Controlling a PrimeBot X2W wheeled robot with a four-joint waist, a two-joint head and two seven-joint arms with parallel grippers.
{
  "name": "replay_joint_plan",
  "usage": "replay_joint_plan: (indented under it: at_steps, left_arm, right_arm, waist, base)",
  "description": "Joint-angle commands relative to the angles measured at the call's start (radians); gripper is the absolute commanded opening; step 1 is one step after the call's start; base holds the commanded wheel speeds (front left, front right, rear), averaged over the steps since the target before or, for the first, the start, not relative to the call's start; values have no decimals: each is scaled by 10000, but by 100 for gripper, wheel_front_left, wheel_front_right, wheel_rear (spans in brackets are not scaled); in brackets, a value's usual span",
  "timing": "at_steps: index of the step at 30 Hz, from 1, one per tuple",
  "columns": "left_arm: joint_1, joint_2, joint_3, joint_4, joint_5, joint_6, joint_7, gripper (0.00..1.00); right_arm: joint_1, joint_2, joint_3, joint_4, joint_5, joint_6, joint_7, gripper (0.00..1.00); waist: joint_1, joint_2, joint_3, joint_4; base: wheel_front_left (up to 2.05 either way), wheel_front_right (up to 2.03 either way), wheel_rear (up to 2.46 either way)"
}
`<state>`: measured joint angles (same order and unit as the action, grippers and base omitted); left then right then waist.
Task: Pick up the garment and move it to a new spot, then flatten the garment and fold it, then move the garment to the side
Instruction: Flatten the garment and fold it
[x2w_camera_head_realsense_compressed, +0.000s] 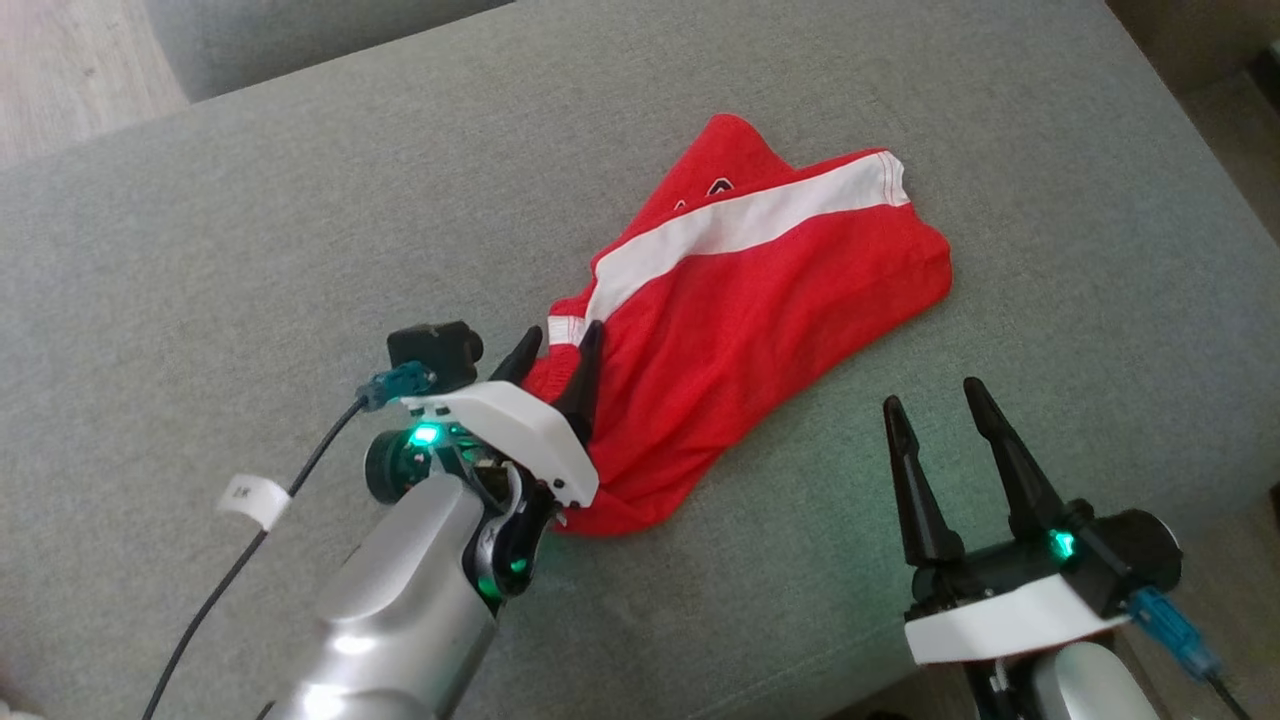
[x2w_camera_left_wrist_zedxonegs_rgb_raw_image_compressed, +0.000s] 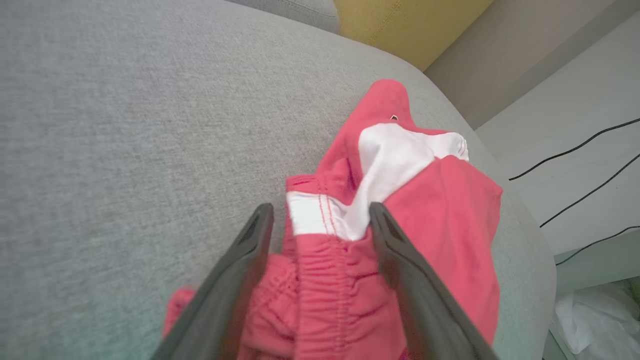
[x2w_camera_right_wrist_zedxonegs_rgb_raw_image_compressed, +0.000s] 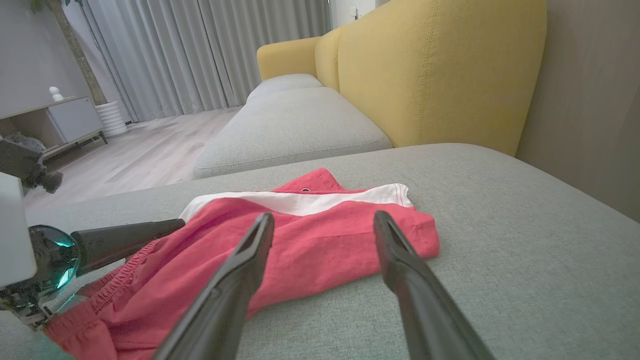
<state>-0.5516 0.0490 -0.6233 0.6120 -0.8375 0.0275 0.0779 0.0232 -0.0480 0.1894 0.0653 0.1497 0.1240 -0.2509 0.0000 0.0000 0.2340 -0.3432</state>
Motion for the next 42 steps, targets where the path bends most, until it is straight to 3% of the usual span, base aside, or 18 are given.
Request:
replay_joint_plan:
  at_steps: [1, 9, 21, 22, 23, 26, 36, 42]
  left_arm:
    - [-377, 15, 263, -145, -12, -9, -78, 100]
    - [-504, 14, 887, -455, -1061, 58, -1063, 100]
    - [-564, 23, -402, 185, -569, -256, -103, 100]
    - [-607, 23, -489, 178, -501, -298, -133, 92]
    - [-651, 22, -571, 169, -401, -327, -209, 57]
    - [-755, 25, -702, 133, -167, -359, -521, 0]
    - [-401, 377, -857, -876, 156, -514, -1274, 0]
    - [682, 1351, -682, -2921, -53, -245, -1041, 0]
  right_arm:
    - [-149, -22, 202, -322, 86, 67, -108, 100]
    - [-151, -22, 277, -279, 89, 67, -108, 100]
    - [-293, -22, 322, -294, 201, 67, -108, 100]
    - [-307, -22, 322, -295, 222, 67, -108, 100]
    - [-323, -22, 311, -296, 240, 67, -108, 100]
    - [-339, -22, 270, -273, 282, 67, -108, 100]
    - [-176, -22, 93, -221, 356, 67, -109, 100]
    - [-21, -22, -592, -49, 1066, 67, -109, 100]
  waist:
    - [0, 0, -25, 21]
    - [0, 0, -60, 90]
    - [0, 0, 100, 159]
    - [0, 0, 111, 166]
    - [0, 0, 120, 177]
    - [0, 0, 112, 225]
    - [0, 0, -260, 915]
    - [0, 0, -532, 1948]
  base:
    - [0, 0, 0]
    - [0, 0, 0]
    - [0, 0, 0]
    - [0, 0, 0]
    - [0, 0, 0]
    - [0, 0, 0]
    - [0, 0, 0]
    - [0, 0, 0]
